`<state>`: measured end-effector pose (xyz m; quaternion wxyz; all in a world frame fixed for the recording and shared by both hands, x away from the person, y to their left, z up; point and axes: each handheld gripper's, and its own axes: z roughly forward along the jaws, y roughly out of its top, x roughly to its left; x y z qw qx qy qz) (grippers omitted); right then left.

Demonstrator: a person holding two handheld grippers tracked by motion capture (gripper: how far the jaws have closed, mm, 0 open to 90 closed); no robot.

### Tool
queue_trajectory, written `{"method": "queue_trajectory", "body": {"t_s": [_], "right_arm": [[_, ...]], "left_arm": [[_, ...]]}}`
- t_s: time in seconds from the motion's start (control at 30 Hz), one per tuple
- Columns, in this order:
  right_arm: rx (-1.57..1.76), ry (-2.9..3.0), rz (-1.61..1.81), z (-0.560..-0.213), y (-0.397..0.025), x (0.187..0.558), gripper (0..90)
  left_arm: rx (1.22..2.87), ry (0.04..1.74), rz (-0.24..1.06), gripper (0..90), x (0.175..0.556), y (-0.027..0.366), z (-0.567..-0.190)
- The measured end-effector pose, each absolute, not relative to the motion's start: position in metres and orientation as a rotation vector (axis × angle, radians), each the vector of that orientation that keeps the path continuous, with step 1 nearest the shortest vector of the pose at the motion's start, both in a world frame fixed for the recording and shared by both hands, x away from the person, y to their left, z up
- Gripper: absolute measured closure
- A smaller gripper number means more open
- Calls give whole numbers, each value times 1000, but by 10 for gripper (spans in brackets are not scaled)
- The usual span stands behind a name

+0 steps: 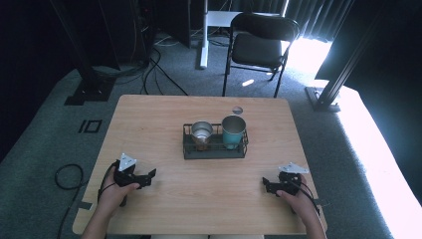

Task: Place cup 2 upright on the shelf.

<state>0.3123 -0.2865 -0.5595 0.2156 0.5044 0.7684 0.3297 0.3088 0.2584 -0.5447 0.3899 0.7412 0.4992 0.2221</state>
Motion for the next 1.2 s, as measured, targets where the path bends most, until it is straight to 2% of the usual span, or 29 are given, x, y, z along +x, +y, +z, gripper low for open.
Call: {"method": "queue_trajectory", "body": {"t_s": [0.6,0.7,0.77,0.87,1.2], "right_arm": [[1399,2129,915,-560,-286,312,114],[1398,2130,914,-560,-286,312,114],[1398,2130,915,-560,-286,312,114],[1398,2130,914,-560,-286,312,114],[1400,2130,914,-560,-286,312,114]], "left_arm": [[1890,1396,608,78,290,288,-555],[1979,1423,572,78,290,288,-558],[1993,1431,592,71,290,286,-558],[1997,1443,586,28,291,286,-558],[1990,1450,590,28,291,285,-559]]}}
